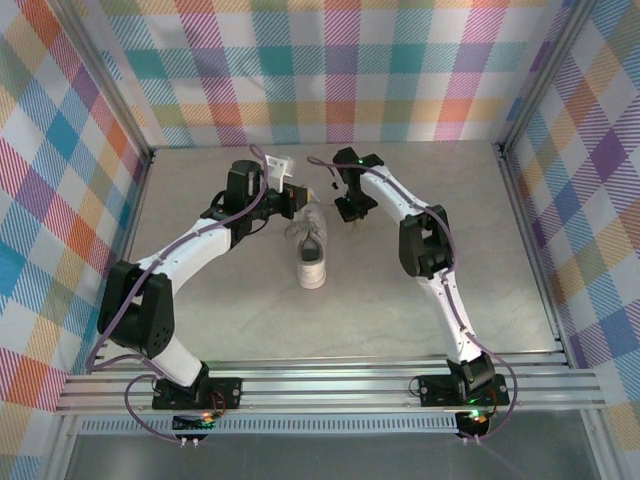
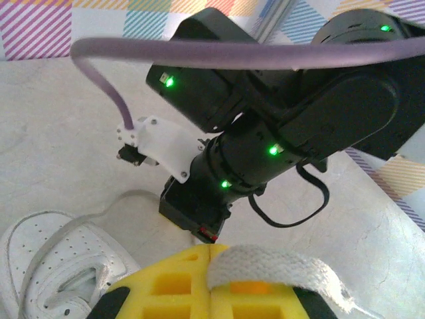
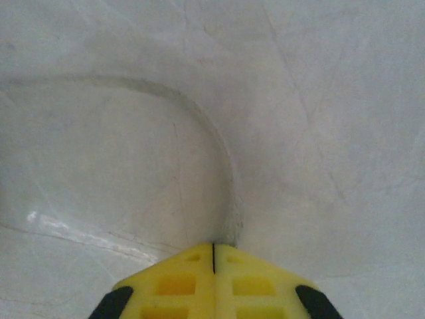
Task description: Tie the shoes
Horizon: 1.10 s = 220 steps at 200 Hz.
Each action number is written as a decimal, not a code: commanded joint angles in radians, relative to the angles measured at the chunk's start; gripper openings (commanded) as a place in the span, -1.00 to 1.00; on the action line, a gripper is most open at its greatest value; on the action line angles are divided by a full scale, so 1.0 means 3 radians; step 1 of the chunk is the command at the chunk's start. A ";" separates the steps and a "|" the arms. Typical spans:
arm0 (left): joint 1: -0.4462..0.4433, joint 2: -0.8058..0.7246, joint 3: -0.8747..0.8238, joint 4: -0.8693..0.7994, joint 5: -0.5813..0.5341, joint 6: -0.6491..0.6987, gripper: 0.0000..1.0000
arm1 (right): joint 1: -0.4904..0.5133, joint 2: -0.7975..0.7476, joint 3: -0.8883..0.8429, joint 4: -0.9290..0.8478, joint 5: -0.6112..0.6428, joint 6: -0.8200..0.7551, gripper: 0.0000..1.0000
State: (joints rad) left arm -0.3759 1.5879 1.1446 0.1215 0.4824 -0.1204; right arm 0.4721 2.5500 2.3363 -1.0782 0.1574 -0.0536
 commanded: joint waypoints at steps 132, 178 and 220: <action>0.0542 -0.1855 0.0091 -0.1223 -0.0578 0.0039 -1.00 | -0.0475 -0.2236 -0.2062 0.0694 0.1347 -0.0026 -1.00; 0.0761 -0.1958 0.0115 -0.1688 -0.0893 0.0034 -1.00 | -0.0498 -0.2415 -0.2180 0.0696 0.1514 -0.0066 -1.00; 0.1134 -0.1939 0.0110 -0.2064 -0.1178 -0.0059 -1.00 | -0.0721 -0.2695 -0.2445 0.0745 0.1549 -0.0174 -1.00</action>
State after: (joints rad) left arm -0.0982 1.0111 1.1820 -0.4000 0.1989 -0.1162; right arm 0.3038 1.8286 1.6356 -0.8669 0.5949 -0.0704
